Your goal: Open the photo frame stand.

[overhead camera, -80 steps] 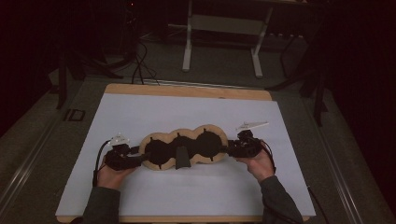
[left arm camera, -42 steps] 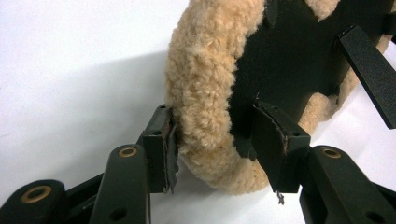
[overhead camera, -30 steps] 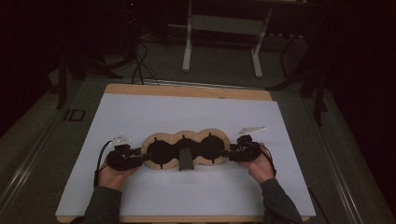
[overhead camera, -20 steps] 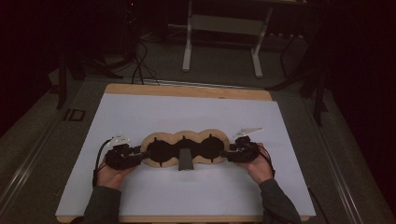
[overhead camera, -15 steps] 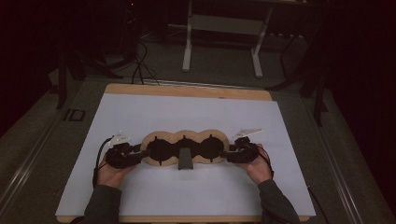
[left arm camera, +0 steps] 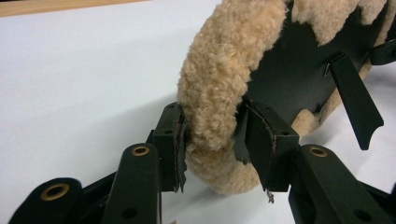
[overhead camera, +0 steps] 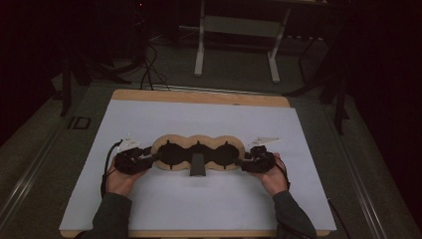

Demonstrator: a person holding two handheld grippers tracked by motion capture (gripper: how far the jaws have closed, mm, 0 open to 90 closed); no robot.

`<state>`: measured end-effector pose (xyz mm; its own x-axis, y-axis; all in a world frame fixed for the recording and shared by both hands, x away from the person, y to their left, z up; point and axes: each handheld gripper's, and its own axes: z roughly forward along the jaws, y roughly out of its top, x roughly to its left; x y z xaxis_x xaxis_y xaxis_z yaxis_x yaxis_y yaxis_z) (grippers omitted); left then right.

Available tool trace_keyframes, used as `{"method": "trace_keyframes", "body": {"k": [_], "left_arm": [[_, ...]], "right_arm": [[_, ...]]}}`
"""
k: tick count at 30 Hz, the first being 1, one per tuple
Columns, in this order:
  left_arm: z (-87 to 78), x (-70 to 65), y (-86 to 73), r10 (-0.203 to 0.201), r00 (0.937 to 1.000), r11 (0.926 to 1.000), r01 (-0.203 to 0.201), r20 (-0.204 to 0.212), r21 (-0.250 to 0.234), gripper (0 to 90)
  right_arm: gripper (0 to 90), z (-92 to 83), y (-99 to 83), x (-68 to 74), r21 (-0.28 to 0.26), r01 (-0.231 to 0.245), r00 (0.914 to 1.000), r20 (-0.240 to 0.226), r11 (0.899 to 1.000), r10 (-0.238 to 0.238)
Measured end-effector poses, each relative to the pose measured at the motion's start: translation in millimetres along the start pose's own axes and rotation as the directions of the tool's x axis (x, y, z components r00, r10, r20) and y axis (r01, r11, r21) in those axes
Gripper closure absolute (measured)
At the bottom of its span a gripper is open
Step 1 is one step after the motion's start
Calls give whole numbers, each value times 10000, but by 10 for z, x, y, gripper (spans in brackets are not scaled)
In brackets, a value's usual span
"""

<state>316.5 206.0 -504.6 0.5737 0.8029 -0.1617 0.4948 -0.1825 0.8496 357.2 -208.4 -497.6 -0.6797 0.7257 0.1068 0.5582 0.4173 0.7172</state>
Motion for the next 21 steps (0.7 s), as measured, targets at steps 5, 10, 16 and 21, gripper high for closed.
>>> {"method": "trace_keyframes", "body": {"k": [5,10,16,21], "left_arm": [[29,-5,32,197,9997,9998,-199,-157,-94,594],[78,-11,65,371,9987,9992,-376,-354,-118,594],[131,7,111,620,9969,9978,-631,-493,-219,593],[185,38,94,564,9969,9981,-577,-545,-224,594]], "right_arm": [[531,25,19,3,-125,21,9993,368,9999,-16],[531,51,43,-13,-200,50,9974,725,9998,-35],[531,87,41,-37,-379,-110,9947,1014,9992,148],[531,124,43,-40,-446,-198,9926,1189,9988,250]]}}
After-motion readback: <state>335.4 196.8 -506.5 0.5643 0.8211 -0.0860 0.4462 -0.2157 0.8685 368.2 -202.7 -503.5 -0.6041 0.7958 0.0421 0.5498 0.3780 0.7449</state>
